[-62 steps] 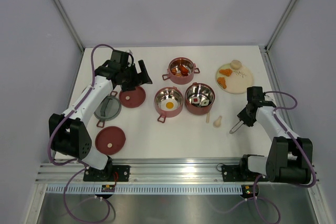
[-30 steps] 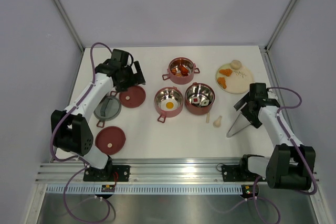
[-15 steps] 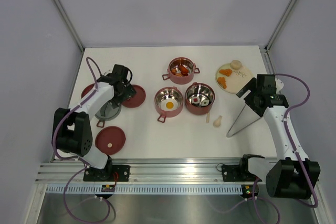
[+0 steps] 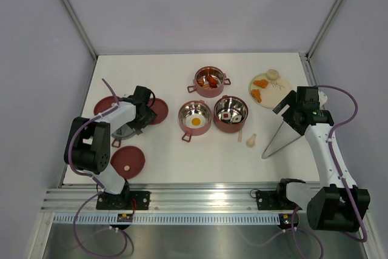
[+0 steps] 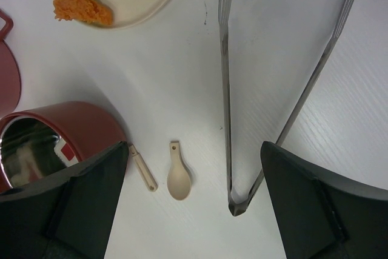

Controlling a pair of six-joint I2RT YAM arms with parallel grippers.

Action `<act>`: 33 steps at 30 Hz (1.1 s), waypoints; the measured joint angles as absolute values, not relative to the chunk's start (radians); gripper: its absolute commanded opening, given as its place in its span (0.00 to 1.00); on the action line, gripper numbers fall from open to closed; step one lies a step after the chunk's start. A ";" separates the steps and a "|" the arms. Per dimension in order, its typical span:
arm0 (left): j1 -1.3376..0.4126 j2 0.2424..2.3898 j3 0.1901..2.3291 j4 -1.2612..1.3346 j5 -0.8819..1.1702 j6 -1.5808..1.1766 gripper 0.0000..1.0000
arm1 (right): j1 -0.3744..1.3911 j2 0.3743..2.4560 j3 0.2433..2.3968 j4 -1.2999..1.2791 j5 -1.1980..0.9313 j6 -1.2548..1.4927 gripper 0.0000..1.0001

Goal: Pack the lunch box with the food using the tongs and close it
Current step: Pick up the box lid from the center of the board.

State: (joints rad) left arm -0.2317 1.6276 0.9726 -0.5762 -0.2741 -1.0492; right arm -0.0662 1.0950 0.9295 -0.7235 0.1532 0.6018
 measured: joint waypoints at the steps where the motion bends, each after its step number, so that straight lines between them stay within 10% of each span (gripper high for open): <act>1: -0.232 1.631 0.963 -0.577 -0.274 -1.057 0.68 | -0.066 1.095 0.929 -0.724 0.154 0.601 0.98; 13: -0.232 1.684 0.981 -0.528 -0.277 -1.081 0.55 | -0.066 1.104 0.929 -0.723 0.150 0.599 0.98; 20: -0.232 1.706 0.996 -0.520 -0.274 -1.075 0.16 | -0.067 1.105 0.929 -0.723 0.144 0.599 0.98; 27: -0.231 1.709 0.998 -0.518 -0.273 -1.074 0.00 | -0.067 1.098 0.928 -0.724 0.144 0.599 0.98; 33: -0.231 1.671 1.000 -0.566 -0.284 -1.044 0.00 | -0.066 1.084 0.923 -0.727 0.144 0.599 0.98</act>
State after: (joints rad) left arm -0.2310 1.6707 0.9997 -0.5663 -0.2840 -1.0439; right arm -0.0662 1.0840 0.9226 -0.7273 0.1436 0.5991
